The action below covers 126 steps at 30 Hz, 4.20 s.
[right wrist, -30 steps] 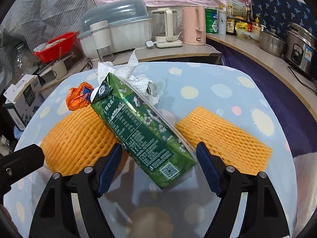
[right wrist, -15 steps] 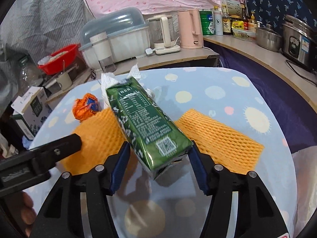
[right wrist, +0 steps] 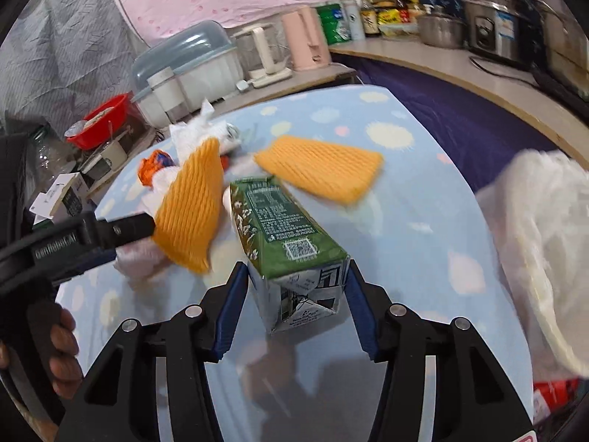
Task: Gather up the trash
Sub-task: 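Grasp the green drink carton with the right gripper while the left gripper grasps the orange foam net, then carry the carton and foam net over the white trash bag, then open both grippers to drop the carton and foam net into the bag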
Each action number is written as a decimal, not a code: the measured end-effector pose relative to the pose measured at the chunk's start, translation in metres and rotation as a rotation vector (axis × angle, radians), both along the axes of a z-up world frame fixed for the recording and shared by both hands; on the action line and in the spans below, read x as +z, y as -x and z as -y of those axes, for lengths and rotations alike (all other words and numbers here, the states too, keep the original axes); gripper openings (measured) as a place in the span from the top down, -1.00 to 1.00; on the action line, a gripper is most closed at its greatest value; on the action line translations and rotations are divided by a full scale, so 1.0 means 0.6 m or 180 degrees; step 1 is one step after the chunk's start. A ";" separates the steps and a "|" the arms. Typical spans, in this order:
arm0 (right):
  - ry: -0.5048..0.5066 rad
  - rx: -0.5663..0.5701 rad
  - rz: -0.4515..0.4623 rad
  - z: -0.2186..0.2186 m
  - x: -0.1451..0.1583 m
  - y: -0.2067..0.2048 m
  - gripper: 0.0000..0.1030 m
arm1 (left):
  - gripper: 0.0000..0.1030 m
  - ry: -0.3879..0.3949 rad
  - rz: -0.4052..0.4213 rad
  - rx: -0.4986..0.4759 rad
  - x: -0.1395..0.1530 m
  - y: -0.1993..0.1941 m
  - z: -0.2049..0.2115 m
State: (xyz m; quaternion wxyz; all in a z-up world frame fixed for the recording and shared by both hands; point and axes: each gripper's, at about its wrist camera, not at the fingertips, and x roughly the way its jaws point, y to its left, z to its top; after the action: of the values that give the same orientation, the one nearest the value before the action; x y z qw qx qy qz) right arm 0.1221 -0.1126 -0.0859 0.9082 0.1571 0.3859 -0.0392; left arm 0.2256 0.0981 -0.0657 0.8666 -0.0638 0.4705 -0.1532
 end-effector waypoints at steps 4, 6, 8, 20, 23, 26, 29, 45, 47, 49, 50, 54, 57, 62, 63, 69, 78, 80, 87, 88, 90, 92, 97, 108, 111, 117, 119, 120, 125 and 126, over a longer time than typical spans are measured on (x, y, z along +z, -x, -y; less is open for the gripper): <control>-0.0047 0.0001 -0.0058 0.010 -0.012 0.016 0.01 | -0.70 -0.0033 -0.0031 -0.0055 -0.008 0.014 0.018; -0.0074 -0.0013 -0.0035 0.013 -0.011 0.013 -0.02 | -0.70 -0.0021 -0.0061 -0.0072 -0.008 0.017 0.026; -0.0077 -0.0030 0.0001 0.015 -0.009 0.008 -0.06 | -0.70 0.0013 -0.0052 -0.0079 -0.001 0.022 0.031; -0.0241 0.0054 0.0050 0.031 -0.021 -0.014 -0.01 | -0.71 -0.0077 0.0029 -0.0298 0.000 0.012 0.110; -0.0191 -0.0037 0.0053 0.046 -0.019 0.002 0.00 | -0.70 -0.0124 0.0000 -0.0308 -0.016 0.004 0.125; -0.0216 -0.0137 0.0043 0.064 -0.018 0.016 0.00 | -0.61 -0.0183 -0.0028 -0.0317 -0.033 -0.001 0.133; -0.0233 -0.0205 0.0042 0.076 -0.016 0.026 0.00 | -0.30 -0.0246 -0.0094 -0.0344 -0.052 -0.009 0.142; -0.0245 -0.0244 0.0281 0.081 0.030 0.072 0.09 | 0.78 -0.0181 -0.0034 -0.0407 -0.004 0.042 0.136; -0.0254 -0.0263 0.0334 0.084 0.039 0.084 0.09 | 0.78 -0.0116 -0.0010 -0.0431 0.012 0.059 0.133; -0.0267 -0.0285 0.0392 0.088 0.048 0.097 0.09 | 0.78 -0.0069 0.0027 -0.0453 0.028 0.076 0.133; -0.0271 -0.0297 0.0420 0.090 0.053 0.103 0.09 | 0.78 -0.0058 0.0052 -0.0465 0.036 0.085 0.135; -0.0277 -0.0350 0.0558 0.101 0.075 0.133 0.09 | 0.78 0.0000 0.0158 -0.0553 0.070 0.117 0.148; -0.0270 -0.0416 0.0673 0.115 0.094 0.157 0.09 | 0.78 0.0039 0.0225 -0.0627 0.092 0.138 0.160; -0.0266 -0.0630 0.0843 0.156 0.117 0.208 0.09 | 0.78 0.0066 0.0317 -0.0812 0.120 0.178 0.196; -0.0263 -0.0676 0.0865 0.164 0.120 0.218 0.09 | 0.78 0.0065 0.0331 -0.0857 0.124 0.187 0.205; -0.0271 -0.1035 0.0911 0.234 0.123 0.282 0.09 | 0.78 0.0039 0.0386 -0.1153 0.135 0.239 0.275; -0.0292 -0.1535 0.0803 0.321 0.099 0.353 0.09 | 0.78 0.0027 0.0302 -0.1545 0.111 0.288 0.391; -0.0314 -0.1611 0.0780 0.336 0.091 0.362 0.09 | 0.78 0.0020 0.0291 -0.1600 0.105 0.294 0.413; -0.0410 -0.1757 0.0721 0.371 0.067 0.376 0.09 | 0.78 -0.0063 0.0184 -0.1716 0.078 0.299 0.464; -0.0414 -0.1762 0.0714 0.373 0.065 0.375 0.09 | 0.78 -0.0083 0.0171 -0.1724 0.074 0.299 0.471; -0.0428 -0.1771 0.0699 0.378 0.061 0.373 0.09 | 0.78 -0.0119 0.0157 -0.1734 0.067 0.297 0.481; -0.0451 -0.1771 0.0684 0.383 0.056 0.370 0.09 | 0.78 -0.0148 0.0146 -0.1740 0.061 0.295 0.489; -0.0466 -0.1761 0.0662 0.388 0.053 0.359 0.09 | 0.78 -0.0228 0.0127 -0.1748 0.049 0.291 0.504; -0.0516 -0.1785 0.0630 0.398 0.046 0.341 0.08 | 0.75 -0.0313 0.0091 -0.1705 0.036 0.279 0.519; -0.0523 -0.1780 0.0620 0.397 0.044 0.337 0.08 | 0.72 -0.0331 0.0114 -0.1673 0.037 0.277 0.519; -0.0531 -0.1735 0.0586 0.397 0.040 0.321 0.06 | 0.45 -0.0373 0.0141 -0.1606 0.034 0.270 0.517; -0.0533 -0.1756 0.0625 0.397 0.041 0.320 0.06 | 0.11 -0.0361 0.0178 -0.1576 0.037 0.270 0.514; -0.0536 -0.1752 0.0635 0.395 0.043 0.320 0.05 | 0.00 -0.0361 0.0213 -0.1560 0.039 0.271 0.513; -0.0534 -0.1750 0.0677 0.391 0.052 0.319 -0.01 | -0.19 -0.0387 0.0321 -0.1510 0.047 0.271 0.506; -0.0530 -0.1750 0.0684 0.390 0.054 0.319 -0.04 | -0.19 -0.0380 0.0309 -0.1502 0.047 0.269 0.505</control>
State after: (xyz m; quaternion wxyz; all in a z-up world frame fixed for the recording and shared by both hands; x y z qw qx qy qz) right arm -0.0695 -0.3468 -0.0536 0.8831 0.3328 0.2326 -0.2349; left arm 0.0639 -0.2047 -0.0378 0.8307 0.1066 0.4385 -0.3262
